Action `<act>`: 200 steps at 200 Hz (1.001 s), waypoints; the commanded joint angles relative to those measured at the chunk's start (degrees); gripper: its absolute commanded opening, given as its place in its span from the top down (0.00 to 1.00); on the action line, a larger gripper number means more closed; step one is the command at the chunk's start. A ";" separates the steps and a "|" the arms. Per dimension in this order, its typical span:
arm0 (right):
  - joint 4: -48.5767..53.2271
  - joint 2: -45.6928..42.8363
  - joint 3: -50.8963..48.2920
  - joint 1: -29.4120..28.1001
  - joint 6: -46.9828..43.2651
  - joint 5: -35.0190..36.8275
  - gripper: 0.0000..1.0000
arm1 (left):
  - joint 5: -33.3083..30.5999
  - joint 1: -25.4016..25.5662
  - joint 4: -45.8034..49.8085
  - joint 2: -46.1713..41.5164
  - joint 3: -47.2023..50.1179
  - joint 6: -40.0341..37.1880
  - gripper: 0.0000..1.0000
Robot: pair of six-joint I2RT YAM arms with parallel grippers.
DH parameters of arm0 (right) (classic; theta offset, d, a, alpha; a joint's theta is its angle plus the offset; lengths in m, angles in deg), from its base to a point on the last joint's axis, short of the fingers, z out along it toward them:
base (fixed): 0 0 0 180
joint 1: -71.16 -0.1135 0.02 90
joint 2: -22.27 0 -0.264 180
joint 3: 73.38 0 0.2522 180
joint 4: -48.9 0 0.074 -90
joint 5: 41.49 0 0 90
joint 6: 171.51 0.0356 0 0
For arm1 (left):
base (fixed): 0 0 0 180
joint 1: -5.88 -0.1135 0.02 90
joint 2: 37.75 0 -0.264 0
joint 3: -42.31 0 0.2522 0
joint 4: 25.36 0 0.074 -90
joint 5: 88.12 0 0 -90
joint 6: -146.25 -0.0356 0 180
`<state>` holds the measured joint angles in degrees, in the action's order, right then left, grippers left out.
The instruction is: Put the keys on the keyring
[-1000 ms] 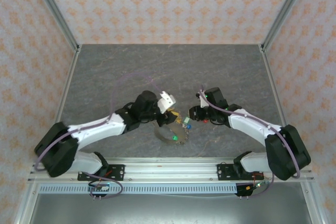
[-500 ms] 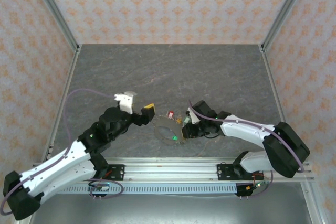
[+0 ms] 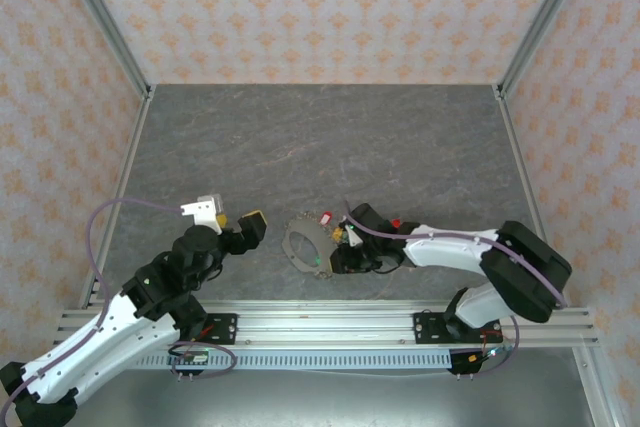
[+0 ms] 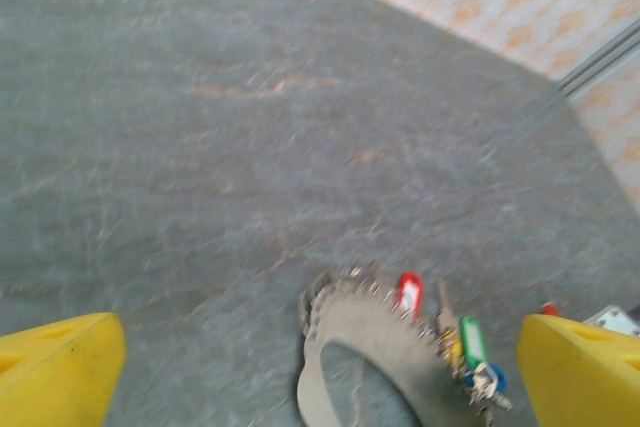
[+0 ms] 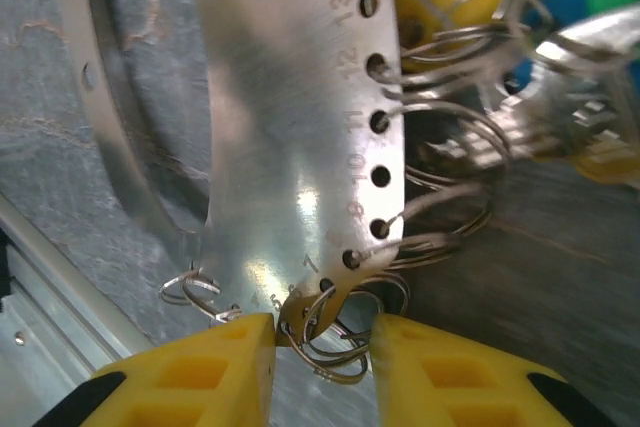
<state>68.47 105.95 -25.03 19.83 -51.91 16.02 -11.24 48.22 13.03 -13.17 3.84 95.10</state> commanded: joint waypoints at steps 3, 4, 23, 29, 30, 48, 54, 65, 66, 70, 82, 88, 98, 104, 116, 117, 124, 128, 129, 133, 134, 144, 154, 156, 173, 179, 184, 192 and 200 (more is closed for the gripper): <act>-6.11 5.59 5.36 -2.87 3.72 -0.61 0.68 | -0.91 0.10 7.23 2.66 -0.44 5.31 0.00; -6.35 5.78 5.51 -3.01 3.76 -0.67 0.68 | -0.88 0.06 7.34 2.71 -0.43 5.51 0.00; -11.29 8.52 7.75 -5.44 4.30 -2.18 0.68 | 0.47 0.06 7.68 3.84 0.56 8.24 0.00; -10.72 8.85 8.79 -5.93 3.73 -2.06 0.68 | 1.01 0.10 7.93 4.10 0.71 9.00 0.00; -10.59 8.86 8.99 -6.00 3.63 -2.01 0.68 | 1.14 0.10 7.96 4.13 0.71 9.11 0.00; -4.84 6.84 10.22 -6.24 1.26 2.06 0.67 | 2.17 0.10 7.89 4.25 1.20 10.33 0.00; -2.06 5.14 10.10 -6.24 0.42 4.82 0.67 | 1.94 0.10 7.78 4.29 1.37 10.57 0.00; 0.99 1.14 8.57 -6.01 -0.97 8.21 0.66 | 1.83 0.09 7.30 4.87 1.46 10.14 0.00; 1.16 0.74 8.39 -5.95 -1.05 8.44 0.66 | 1.85 0.10 7.20 4.95 1.40 10.08 0.00; 2.08 -0.70 7.60 -5.65 -1.57 9.61 0.66 | 1.86 0.06 6.92 5.43 1.37 9.88 0.00; 5.03 -4.53 6.03 -4.24 -2.42 12.10 0.65 | 1.55 0.04 6.01 7.43 1.03 10.04 0.00; 6.02 -5.99 5.61 -3.02 -2.62 12.88 0.65 | 1.75 0.00 5.24 8.80 0.82 10.08 0.00; 5.80 -7.76 4.50 -0.48 -2.65 12.60 0.66 | 2.24 -0.03 3.78 11.68 0.50 10.30 0.00; 4.30 -8.13 3.91 1.07 -2.70 11.44 0.69 | 2.47 0.01 3.20 13.63 0.10 10.85 0.00; 1.40 -7.56 3.98 3.78 -2.75 8.81 0.76 | 2.63 0.00 3.51 17.83 -1.43 12.04 0.00; 1.18 -7.47 4.08 3.91 -2.73 8.52 0.76 | 2.61 -0.03 3.60 18.07 -1.59 12.17 0.00; -0.53 -6.12 5.09 4.92 -2.83 6.39 0.80 | 2.50 0.01 4.10 20.28 -2.53 13.00 0.00; -1.08 -5.20 5.82 5.28 -3.10 5.22 0.81 | 2.54 -0.01 3.95 21.42 -2.91 13.27 0.00; -1.16 -4.98 6.09 5.32 -3.21 4.97 0.82 | 2.56 0.00 3.86 21.67 -2.94 13.27 0.00; -1.18 -4.03 7.08 5.51 -3.46 3.96 0.82 | 2.74 -0.05 3.53 22.65 -3.18 13.44 0.00; -1.16 -3.78 7.38 5.52 -3.57 3.77 0.82 | 2.79 -0.06 3.43 22.94 -3.25 13.53 0.00; 0.51 -1.08 10.32 5.70 -4.30 2.01 0.84 | 3.50 -0.36 2.22 25.09 -3.84 14.46 0.00; 3.48 1.68 13.53 5.72 -4.80 0.41 0.86 | 5.32 -1.13 0.08 27.19 -4.32 15.21 0.00; 3.99 2.22 14.18 5.74 -4.86 0.17 0.86 | 5.68 -1.37 -0.36 27.61 -4.48 15.36 0.00; 5.43 5.38 16.49 5.72 -3.83 -1.01 0.86 | 8.42 -2.39 -2.34 32.04 -6.56 15.79 0.00; 4.95 5.98 16.71 5.72 -3.55 -1.24 0.86 | 8.47 -2.57 -1.74 33.98 -7.78 16.05 0.00; 4.12 6.54 16.72 5.72 -3.43 -1.55 0.86 | 8.63 -2.70 -1.01 35.53 -8.97 15.47 0.00; 2.55 7.47 16.58 5.72 -3.58 -1.25 0.86 | 8.76 -2.74 -0.08 38.02 -10.51 13.90 0.00; 2.53 8.61 17.35 5.72 -3.98 -0.54 0.86 | 9.15 -2.80 0.25 40.07 -11.41 12.73 0.00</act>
<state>71.02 112.03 -9.20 25.58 -55.21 16.67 -3.66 45.86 13.92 22.06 -3.15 108.89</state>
